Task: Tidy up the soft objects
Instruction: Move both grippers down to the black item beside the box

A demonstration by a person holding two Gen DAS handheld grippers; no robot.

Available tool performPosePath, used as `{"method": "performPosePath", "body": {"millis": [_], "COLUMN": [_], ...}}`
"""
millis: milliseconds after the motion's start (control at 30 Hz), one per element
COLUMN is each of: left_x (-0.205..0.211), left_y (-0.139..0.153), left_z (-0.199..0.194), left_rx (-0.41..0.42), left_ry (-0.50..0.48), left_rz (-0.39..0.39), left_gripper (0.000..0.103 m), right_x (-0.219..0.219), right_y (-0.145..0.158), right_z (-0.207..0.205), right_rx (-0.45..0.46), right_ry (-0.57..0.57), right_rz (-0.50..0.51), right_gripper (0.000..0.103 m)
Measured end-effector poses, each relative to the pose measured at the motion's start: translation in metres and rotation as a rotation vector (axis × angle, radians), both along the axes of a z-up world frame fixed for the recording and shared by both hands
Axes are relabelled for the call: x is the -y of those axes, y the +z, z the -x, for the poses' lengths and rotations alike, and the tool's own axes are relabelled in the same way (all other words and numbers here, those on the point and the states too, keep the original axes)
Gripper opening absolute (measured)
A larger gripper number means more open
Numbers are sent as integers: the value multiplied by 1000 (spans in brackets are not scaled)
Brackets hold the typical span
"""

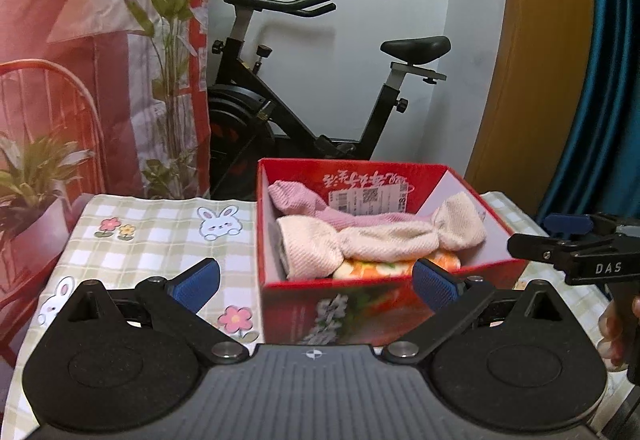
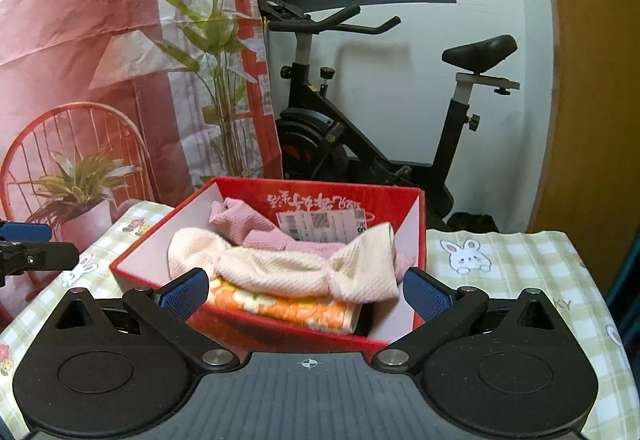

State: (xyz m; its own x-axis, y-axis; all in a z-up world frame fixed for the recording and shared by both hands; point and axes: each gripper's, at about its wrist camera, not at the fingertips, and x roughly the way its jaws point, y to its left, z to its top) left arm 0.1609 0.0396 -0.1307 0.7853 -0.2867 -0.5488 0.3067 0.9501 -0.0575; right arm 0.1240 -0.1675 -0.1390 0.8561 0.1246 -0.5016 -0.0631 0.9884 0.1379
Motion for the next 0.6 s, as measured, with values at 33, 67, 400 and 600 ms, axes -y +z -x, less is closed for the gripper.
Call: {"method": "performPosePath", "body": {"millis": [33,67,400,600], "left_x": [-2,-3,-17,-9], "left_y": [-2,-3,-36,-65], "left_z": [5,9,32,26], "left_rx": [6,9,-55,-126], "left_ry": [4,9,29,-7], "left_rz": [-3,-4,5,32], "left_gripper": [103,103,103,93], "right_x": [0,-1,-4,-5], "right_y": [-2,-5,-44,-76], "right_z": [4,9,41,48], "right_rx": [1,3,-33,-98], "right_ry": [-3,-7,-45,-45], "right_rz": [-4,-8,-27,-18], "right_gripper": [103,103,103,101]}}
